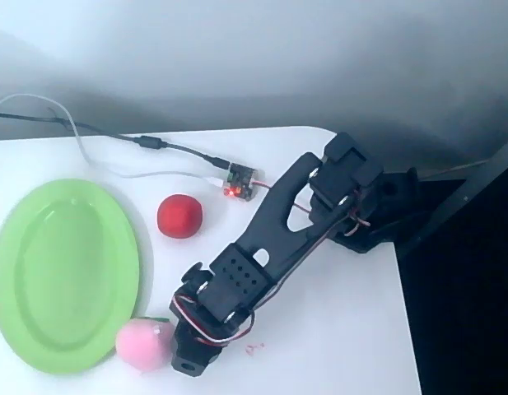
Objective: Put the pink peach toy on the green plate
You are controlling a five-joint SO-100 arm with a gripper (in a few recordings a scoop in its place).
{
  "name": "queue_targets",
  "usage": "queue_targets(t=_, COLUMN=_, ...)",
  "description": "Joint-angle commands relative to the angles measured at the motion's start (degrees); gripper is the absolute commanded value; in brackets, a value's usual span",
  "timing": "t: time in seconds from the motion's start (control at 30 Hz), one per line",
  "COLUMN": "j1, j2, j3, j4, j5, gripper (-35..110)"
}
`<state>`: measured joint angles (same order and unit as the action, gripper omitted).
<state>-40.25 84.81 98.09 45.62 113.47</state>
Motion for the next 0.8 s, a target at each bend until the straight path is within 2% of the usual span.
queue_targets(t=0.0, j1=-0.1, j2=4.3, j3=-0.4, j4=-0.3, j5=0.5, gripper=33)
queue_targets(t=0.23, j1=-0.2, j2=10.2, j3=0.3, j4=-0.3, j5=0.9, gripper=42)
queue_targets(t=0.37, j1=-0.4, j2=11.2, j3=-0.9, j4=-4.7, j5=1.1, gripper=46)
queue_targets(t=0.63, j1=0.4, j2=-1.1, j3=-14.2, j4=-4.7, j5=-1.1, gripper=48)
queue_targets(t=0.77, j1=0.7, j2=-4.2, j3=-14.5, j4=-4.7, j5=-7.2, gripper=37)
